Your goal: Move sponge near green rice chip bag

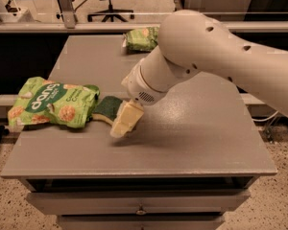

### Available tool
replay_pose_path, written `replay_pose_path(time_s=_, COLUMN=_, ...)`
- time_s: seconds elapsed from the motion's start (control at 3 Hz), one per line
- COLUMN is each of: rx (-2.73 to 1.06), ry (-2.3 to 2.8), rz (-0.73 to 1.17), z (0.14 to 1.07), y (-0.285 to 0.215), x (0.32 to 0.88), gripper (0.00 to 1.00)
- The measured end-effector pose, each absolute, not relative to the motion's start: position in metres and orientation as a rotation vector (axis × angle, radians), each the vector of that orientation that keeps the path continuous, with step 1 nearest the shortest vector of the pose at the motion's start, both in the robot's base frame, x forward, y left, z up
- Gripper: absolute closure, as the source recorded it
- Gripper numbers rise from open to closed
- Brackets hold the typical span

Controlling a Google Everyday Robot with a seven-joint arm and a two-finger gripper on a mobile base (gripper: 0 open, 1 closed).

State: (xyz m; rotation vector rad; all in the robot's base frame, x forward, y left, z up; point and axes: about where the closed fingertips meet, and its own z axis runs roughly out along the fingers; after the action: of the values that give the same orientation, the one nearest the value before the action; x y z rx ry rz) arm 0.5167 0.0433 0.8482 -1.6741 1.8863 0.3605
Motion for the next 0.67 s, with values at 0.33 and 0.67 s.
replay_pose_path(time_s=0.33, rx=-1.608, ry=1.891, rz=0.364, z=0.869, y=0.011, x=0.523, gripper=0.0)
replay_pose_path(time_s=0.67, rx=-1.497, ry=1.874, rz=0.439, z=0.896, y=-0.051, x=0.533, gripper=0.0)
